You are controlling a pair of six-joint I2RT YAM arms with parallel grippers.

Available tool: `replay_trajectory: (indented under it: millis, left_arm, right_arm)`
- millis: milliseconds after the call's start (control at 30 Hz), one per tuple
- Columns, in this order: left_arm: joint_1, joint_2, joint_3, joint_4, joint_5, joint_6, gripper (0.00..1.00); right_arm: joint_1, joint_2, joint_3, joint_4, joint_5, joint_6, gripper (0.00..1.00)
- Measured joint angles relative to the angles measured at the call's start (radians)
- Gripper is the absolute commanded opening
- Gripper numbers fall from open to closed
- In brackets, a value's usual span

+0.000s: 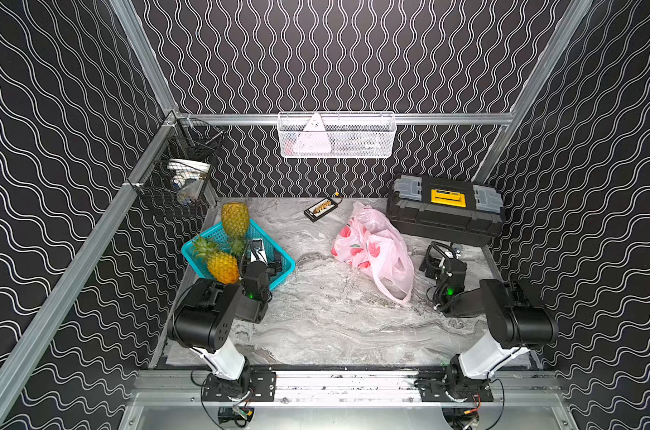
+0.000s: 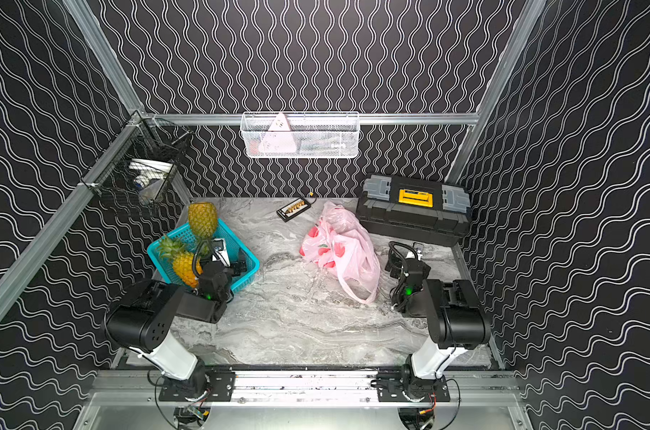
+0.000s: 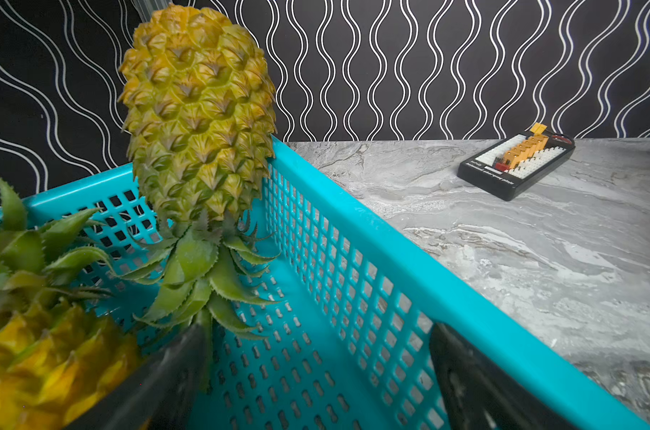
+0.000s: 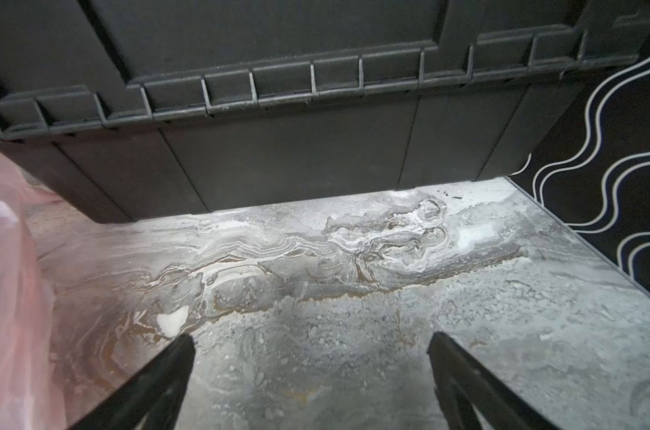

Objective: Place the pineapple into a plastic bag & tie a knot
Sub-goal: Move the plastic bag to the center of the board.

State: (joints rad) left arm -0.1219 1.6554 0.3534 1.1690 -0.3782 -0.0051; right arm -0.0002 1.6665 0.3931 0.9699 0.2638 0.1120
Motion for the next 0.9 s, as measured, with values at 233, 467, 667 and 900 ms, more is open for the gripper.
replay_trajectory:
  millis: [233, 467, 667, 900]
  left_arm:
    - [0.000, 0.000, 0.002, -0.003, 0.001, 0.000, 0.99]
    - [0.000, 0.000, 0.001, -0.003, 0.001, 0.000, 0.99]
    - [0.008, -0.002, 0.002, -0.008, 0.010, -0.001, 0.99]
    - [0.026, -0.019, 0.001, -0.043, 0.043, -0.008, 0.99]
  right_arm:
    - [0.000, 0.000, 0.000, 0.000, 0.000, 0.000, 1.00]
    - [0.000, 0.000, 0.000, 0.000, 0.000, 0.000, 1.00]
    - [-0.001, 0.000, 0.000, 0.000, -0.001, 0.000, 1.00]
    - [-0.007, -0.001, -0.001, 0.001, -0.011, 0.000, 1.00]
